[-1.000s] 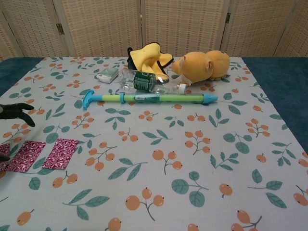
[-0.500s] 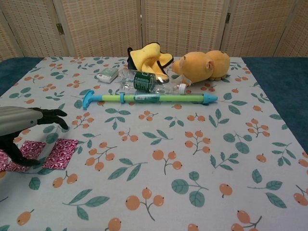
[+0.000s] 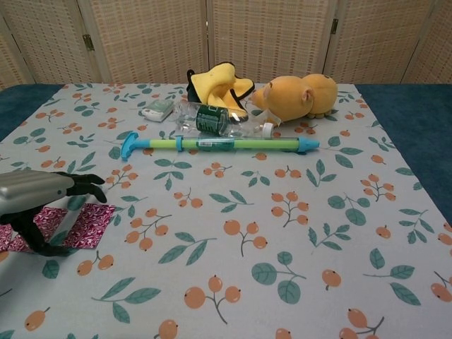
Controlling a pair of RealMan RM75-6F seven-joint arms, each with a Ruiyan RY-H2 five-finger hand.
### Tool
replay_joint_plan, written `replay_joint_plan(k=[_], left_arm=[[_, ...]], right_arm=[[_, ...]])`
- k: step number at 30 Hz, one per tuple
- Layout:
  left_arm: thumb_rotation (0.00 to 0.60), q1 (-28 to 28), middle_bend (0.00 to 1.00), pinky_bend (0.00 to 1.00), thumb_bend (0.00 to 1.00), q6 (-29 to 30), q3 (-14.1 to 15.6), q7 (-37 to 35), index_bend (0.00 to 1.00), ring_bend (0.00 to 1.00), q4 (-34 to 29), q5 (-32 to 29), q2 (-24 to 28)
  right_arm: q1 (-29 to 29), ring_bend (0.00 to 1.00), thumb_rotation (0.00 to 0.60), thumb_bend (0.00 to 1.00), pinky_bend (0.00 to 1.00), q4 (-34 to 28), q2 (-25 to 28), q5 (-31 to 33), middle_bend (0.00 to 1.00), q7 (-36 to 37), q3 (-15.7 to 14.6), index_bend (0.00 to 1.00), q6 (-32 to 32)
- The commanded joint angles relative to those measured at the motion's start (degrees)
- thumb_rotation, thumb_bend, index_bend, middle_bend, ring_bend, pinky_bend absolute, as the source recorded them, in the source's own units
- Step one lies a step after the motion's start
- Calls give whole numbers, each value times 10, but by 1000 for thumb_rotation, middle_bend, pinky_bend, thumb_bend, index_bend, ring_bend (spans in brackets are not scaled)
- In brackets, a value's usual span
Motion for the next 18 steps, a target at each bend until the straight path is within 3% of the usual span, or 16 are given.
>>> replay_joint_plan(k=[1, 11, 18], left_arm=[[595, -2, 0, 0, 273, 1, 1, 1, 179, 0, 3, -7, -2], [596, -10, 0, 0, 273, -4, 6, -2, 151, 0, 6, -31, -2], [596, -17, 0, 0, 276, -4, 7, -4, 189, 0, 11, -38, -7]], right_arm=[[0, 0, 399, 520, 0, 1, 0, 0, 0, 1, 0, 0, 0], [0, 0, 399, 520, 0, 3, -1, 2, 0, 2, 0, 0, -1], [-1, 0, 399, 520, 0, 4, -2, 4, 0, 3, 0, 0, -2]])
